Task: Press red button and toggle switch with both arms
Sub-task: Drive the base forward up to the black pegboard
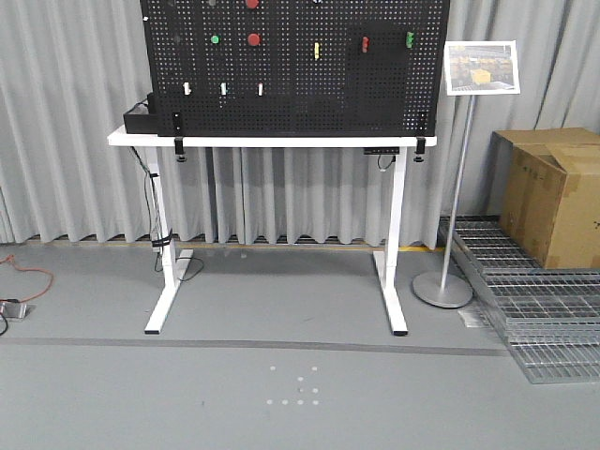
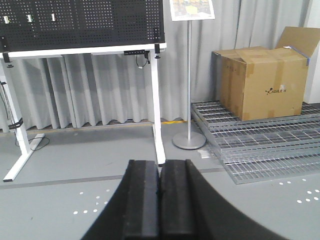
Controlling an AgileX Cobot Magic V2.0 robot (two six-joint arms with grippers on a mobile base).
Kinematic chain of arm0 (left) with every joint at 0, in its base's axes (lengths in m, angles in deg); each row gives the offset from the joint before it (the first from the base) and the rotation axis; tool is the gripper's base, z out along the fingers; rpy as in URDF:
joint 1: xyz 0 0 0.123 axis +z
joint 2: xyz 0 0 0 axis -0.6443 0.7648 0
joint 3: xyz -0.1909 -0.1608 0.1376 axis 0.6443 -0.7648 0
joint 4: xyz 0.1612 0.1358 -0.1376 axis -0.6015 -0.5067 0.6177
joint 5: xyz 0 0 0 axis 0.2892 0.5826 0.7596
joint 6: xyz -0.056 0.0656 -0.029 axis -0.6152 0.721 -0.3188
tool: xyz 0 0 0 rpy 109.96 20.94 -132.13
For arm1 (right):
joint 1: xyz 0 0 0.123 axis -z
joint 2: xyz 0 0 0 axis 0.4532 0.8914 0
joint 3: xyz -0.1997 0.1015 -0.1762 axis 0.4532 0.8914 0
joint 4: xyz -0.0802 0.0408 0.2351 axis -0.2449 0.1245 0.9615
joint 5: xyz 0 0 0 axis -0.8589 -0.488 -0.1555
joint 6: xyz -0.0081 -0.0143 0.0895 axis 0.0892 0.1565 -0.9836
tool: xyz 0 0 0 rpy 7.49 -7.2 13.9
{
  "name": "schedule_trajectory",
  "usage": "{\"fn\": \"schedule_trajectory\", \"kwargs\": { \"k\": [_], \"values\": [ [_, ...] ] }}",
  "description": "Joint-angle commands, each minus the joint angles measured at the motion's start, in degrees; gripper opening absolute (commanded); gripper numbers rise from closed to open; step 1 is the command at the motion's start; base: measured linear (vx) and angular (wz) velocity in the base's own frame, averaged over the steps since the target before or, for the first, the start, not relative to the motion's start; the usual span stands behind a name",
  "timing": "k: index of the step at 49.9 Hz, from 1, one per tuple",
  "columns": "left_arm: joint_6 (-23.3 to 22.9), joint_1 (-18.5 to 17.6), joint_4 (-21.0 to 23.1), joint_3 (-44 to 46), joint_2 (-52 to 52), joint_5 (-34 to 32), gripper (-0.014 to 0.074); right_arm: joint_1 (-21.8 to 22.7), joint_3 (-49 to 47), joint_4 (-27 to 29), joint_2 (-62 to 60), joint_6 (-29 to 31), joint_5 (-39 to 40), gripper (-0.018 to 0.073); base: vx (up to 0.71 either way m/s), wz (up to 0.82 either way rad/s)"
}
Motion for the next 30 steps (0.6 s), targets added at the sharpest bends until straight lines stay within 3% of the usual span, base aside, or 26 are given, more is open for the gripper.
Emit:
{"fn": "schedule_trajectory", "kwargs": {
  "k": [1,30],
  "values": [
    [-0.4,-0.1,0.1,-1.9,-0.9,-4.5,0.0001,0.4,0.6,-0.4,-0.7,0.2,4.7,-0.0003,0.0,0.01],
    [-0.4,-0.1,0.1,-1.9,-0.9,-4.5,0.0001,0.4,0.6,-0.4,-0.7,0.2,4.7,-0.0003,0.0,-0.01]
  ]
}}
